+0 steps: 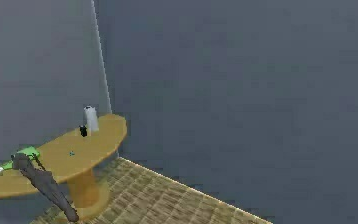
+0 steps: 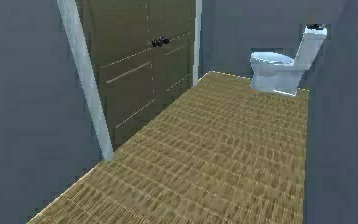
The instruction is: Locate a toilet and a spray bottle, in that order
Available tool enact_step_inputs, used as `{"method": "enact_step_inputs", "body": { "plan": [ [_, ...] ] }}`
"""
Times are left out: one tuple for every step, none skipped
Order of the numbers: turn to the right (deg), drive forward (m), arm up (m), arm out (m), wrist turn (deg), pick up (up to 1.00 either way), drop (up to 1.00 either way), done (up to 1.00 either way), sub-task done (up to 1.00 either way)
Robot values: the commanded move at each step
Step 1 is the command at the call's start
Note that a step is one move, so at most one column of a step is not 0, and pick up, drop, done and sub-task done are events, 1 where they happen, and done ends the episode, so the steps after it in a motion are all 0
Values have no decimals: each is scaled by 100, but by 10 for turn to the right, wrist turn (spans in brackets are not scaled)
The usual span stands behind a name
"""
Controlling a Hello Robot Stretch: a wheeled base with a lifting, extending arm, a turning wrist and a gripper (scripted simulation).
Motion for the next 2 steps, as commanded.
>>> {"method": "enact_step_inputs", "body": {
  "plan": [
    [300, 0, 0, 0, 0, 0, 0, 0, 0],
    [0, 10, 0, 0, 0, 0, 0, 0, 0]
  ]
}}
